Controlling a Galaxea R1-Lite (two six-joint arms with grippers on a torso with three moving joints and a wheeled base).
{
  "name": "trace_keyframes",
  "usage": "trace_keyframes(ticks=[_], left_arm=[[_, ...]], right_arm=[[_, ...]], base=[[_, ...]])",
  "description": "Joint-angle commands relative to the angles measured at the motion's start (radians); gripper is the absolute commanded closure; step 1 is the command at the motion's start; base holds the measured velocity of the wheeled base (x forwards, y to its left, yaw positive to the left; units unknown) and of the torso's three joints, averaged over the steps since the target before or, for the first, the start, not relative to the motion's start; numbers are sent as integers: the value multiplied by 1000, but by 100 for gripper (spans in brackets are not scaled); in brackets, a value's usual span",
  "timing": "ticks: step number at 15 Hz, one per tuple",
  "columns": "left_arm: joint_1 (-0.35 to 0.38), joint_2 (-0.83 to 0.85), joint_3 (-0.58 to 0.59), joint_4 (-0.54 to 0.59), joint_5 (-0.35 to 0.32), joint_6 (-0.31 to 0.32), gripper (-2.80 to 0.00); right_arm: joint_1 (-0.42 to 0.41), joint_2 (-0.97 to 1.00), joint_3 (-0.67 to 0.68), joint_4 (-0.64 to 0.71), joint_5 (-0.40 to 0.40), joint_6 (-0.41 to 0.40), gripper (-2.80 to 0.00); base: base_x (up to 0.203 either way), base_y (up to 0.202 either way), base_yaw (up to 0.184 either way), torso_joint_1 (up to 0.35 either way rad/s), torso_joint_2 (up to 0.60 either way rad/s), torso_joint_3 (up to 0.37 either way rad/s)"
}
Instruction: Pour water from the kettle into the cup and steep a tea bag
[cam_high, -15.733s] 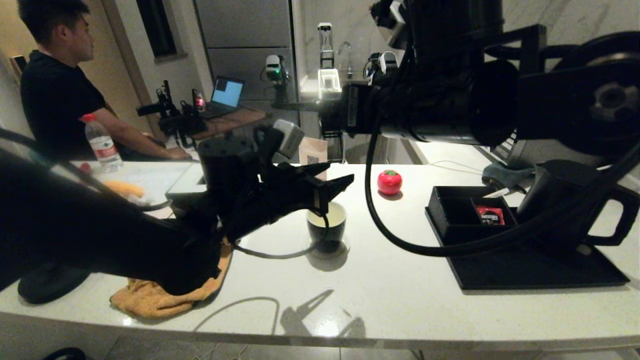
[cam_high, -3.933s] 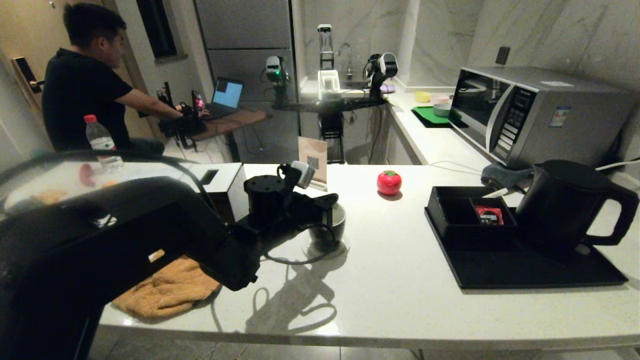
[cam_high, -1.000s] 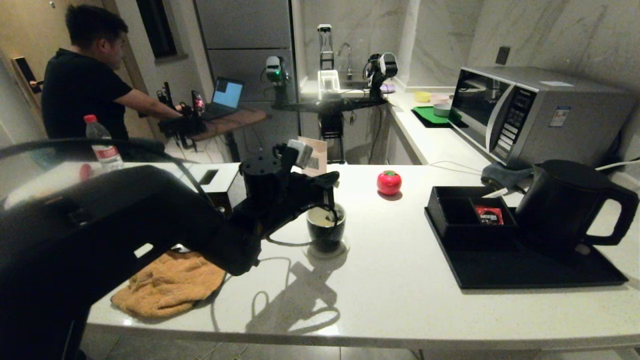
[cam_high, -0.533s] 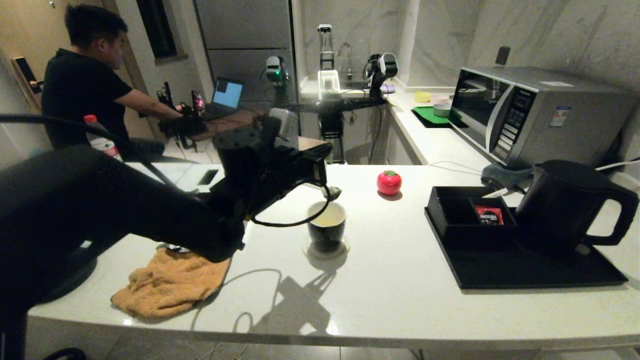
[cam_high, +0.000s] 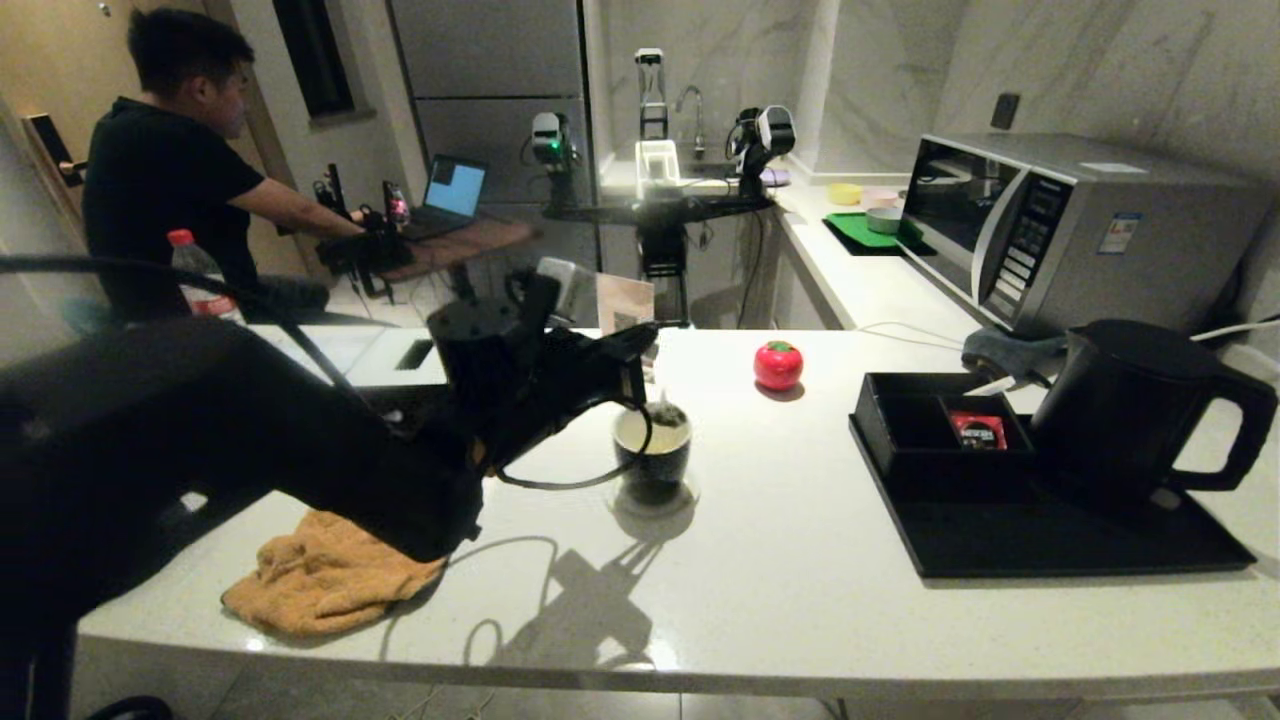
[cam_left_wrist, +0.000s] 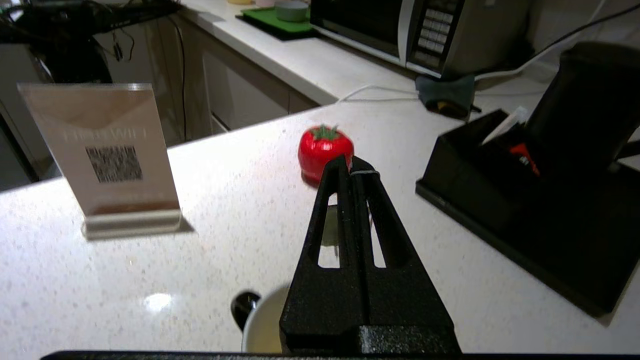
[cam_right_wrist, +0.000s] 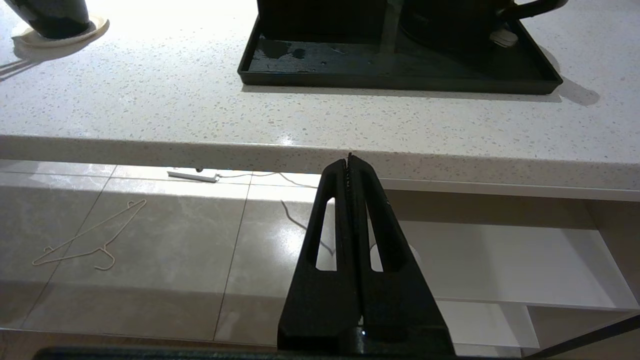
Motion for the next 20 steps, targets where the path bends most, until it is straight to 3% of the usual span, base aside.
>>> trace_keyframes(ticks=[1,7,20], left_arm=[[0,66,67,-62,-1,-1,0],[1,152,163,-182,-3,-1,0],[0,-13,152,-179,-10,-2,0]], right_arm=[[0,1,0,2,1,0,0],[1,1,0,2,1,-1,0],[0,1,0,2,1,0,0]], base=[[0,0,0,0,0,0],[0,0,0,0,0,0],[0,0,0,0,0,0]])
